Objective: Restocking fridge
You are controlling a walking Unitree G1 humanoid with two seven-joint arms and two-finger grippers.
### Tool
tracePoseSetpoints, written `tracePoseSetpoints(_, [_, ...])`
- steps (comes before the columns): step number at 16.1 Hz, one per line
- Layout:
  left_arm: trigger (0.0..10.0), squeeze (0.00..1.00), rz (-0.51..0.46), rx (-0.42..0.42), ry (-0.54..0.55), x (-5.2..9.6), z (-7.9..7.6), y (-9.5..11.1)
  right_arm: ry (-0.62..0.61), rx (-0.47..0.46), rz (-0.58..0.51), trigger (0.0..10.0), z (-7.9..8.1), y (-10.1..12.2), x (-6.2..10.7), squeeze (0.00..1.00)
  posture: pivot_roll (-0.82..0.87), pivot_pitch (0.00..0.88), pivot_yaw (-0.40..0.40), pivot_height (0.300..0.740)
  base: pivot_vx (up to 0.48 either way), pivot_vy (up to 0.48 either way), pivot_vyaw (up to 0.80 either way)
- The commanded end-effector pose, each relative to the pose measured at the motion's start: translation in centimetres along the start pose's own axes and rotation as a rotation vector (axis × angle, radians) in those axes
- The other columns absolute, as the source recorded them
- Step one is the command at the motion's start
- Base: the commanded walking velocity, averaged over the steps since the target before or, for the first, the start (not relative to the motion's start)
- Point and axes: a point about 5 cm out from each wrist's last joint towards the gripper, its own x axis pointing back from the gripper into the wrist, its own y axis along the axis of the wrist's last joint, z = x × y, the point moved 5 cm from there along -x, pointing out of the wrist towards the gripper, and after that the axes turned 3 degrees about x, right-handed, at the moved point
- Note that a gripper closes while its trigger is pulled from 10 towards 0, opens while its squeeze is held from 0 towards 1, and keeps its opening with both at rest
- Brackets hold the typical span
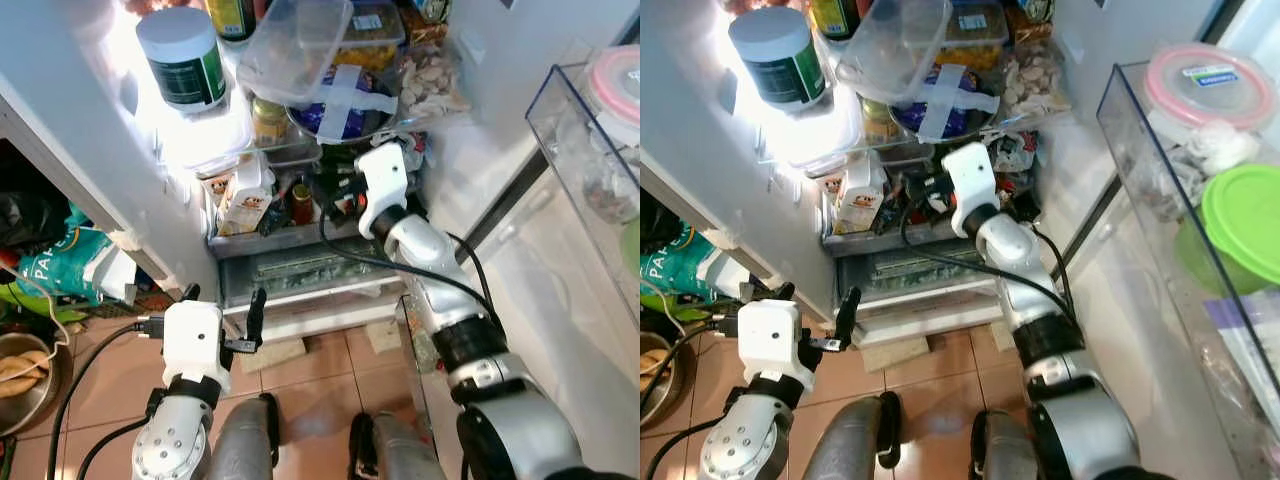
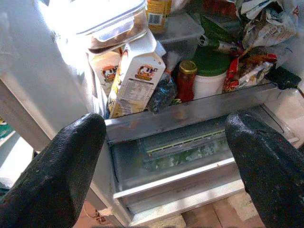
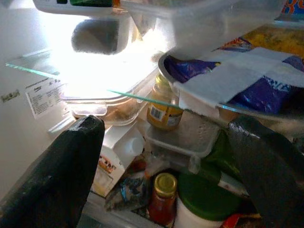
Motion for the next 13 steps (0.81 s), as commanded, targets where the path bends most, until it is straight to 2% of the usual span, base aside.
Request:
tracePoseSetpoints(1, [10.0, 0.0, 0.006, -0.006, 0.013, 0.3, 0.2, 0.1, -0.002, 0.003, -0.004, 10.0, 0.1, 0.1, -0.3, 0.0, 0.23, 0.237, -0.02, 0.74, 0.0, 0.0, 0.0])
tracePoseSetpoints(9, [10.0, 0.0, 0.017, -0.005, 0.021, 0.8, 0.0, 0.2, -0.019, -0.021, -0.04, 10.0, 1.0, 1.1, -2.3, 0.0, 0.24, 0.266, -0.025, 0.74, 0.0, 0.0, 0.0])
tracePoseSetpoints(13, [10.0, 0.0, 0.025, -0.006, 0.029, 1.1, 0.1, 0.2, -0.054, -0.086, -0.062, 10.0, 1.7, 1.8, -3.4, 0.0, 0.25, 0.28, -0.025, 0.74, 0.0, 0.0, 0.0])
